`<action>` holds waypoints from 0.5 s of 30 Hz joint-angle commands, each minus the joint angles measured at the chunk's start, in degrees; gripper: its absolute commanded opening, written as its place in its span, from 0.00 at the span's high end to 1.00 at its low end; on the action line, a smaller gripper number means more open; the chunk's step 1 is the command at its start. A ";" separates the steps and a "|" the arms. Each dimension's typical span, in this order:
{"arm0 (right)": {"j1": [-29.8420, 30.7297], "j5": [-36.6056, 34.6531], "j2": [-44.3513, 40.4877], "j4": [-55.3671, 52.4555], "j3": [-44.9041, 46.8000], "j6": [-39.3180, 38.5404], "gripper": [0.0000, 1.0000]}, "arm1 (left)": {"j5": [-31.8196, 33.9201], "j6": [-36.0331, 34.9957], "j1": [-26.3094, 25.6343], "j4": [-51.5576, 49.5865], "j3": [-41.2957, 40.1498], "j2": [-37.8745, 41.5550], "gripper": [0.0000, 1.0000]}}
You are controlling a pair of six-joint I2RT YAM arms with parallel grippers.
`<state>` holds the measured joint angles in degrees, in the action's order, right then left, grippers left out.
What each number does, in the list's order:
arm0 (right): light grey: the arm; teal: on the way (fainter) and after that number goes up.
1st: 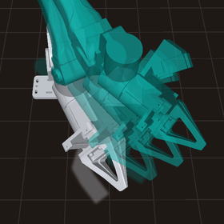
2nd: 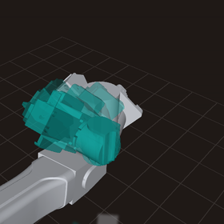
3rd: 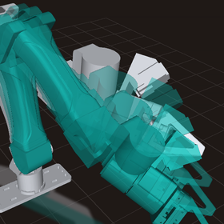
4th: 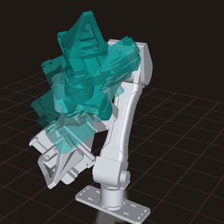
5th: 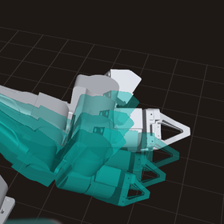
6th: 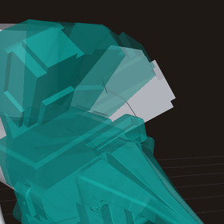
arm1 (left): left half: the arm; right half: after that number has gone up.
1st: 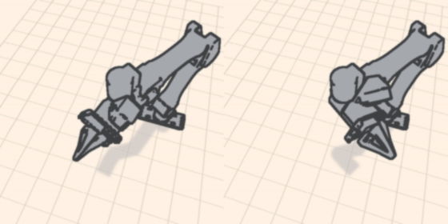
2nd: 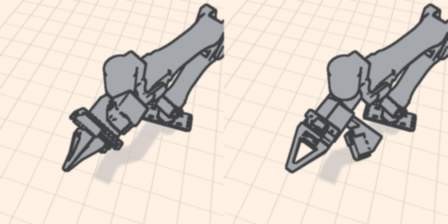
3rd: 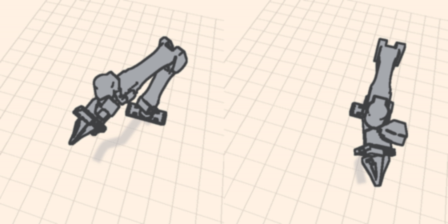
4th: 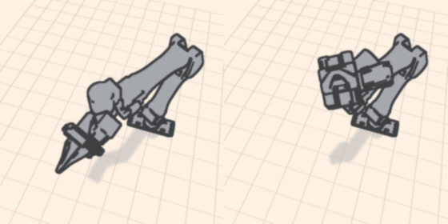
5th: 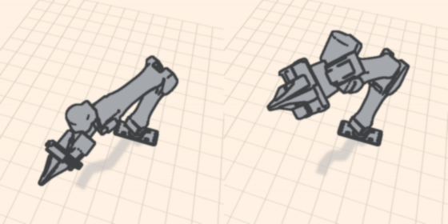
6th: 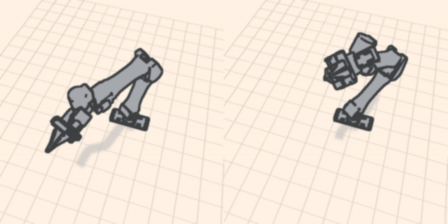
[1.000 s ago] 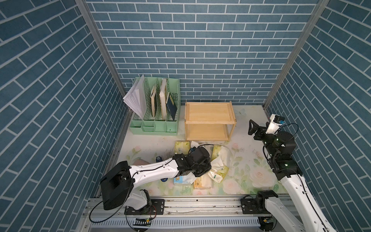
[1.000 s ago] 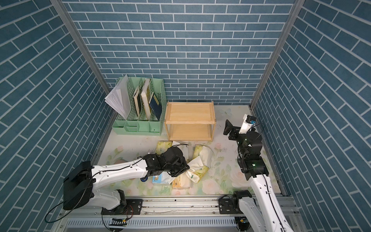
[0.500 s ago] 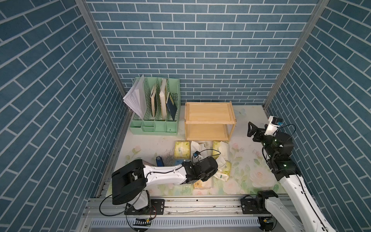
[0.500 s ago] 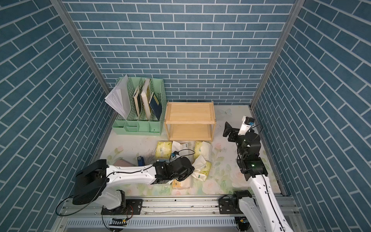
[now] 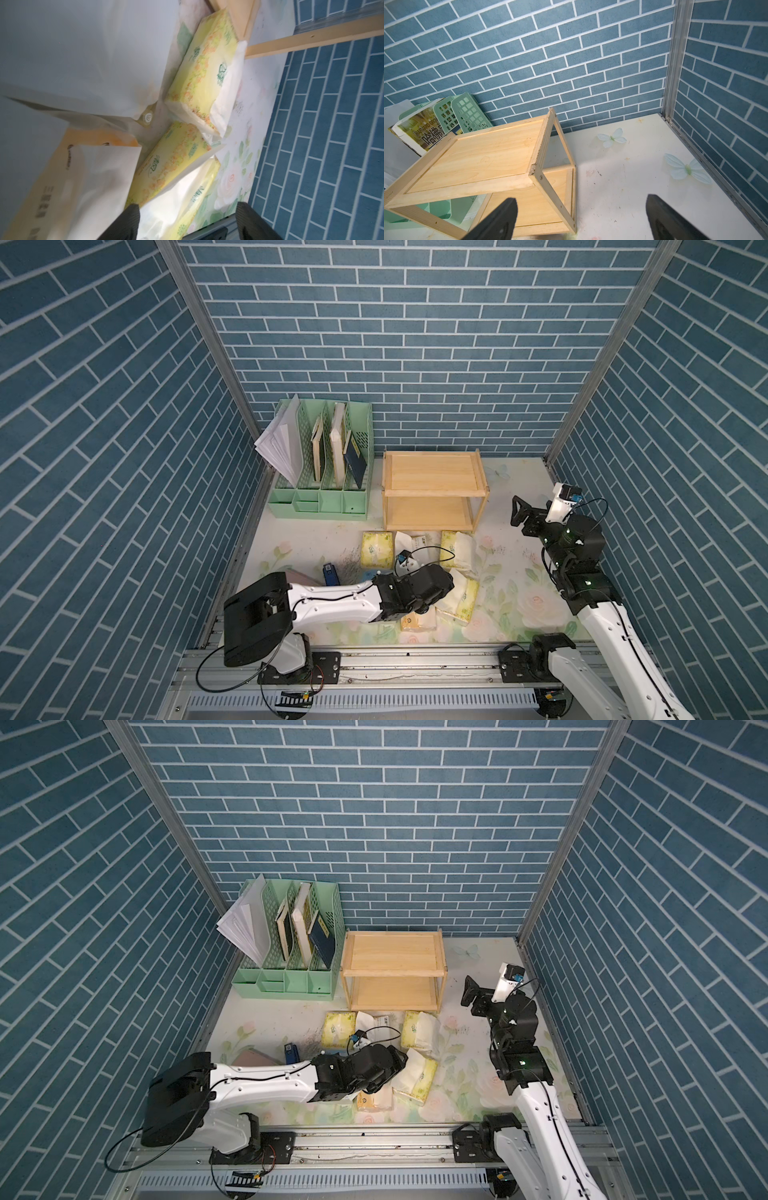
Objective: Remove the tissue boxes from the shelf
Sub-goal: Place the box of tissues at the center of the board, then reset both arms
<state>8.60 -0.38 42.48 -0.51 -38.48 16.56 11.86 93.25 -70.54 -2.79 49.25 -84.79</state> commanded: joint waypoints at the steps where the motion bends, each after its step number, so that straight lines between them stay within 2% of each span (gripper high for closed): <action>1: -0.19 0.84 -0.12 -2.47 -1.33 -2.52 0.00 | 5.50 -4.41 -0.47 -3.20 0.42 2.76 0.18; 9: -0.27 -0.50 -1.31 -3.98 0.28 -2.97 0.00 | 22.36 -16.88 -0.06 -11.37 4.45 11.45 0.01; 12: -0.77 -1.20 -1.87 -3.43 1.53 -2.76 0.00 | 28.38 -21.77 0.82 -11.71 3.19 15.83 0.00; 15: -1.75 -1.61 -1.73 -2.44 2.69 -2.76 0.00 | 30.22 -24.76 4.22 -13.77 1.91 19.45 0.00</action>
<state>7.81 -0.84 41.17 -3.62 -37.17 14.96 35.31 75.00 -68.95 -12.23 51.94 -67.51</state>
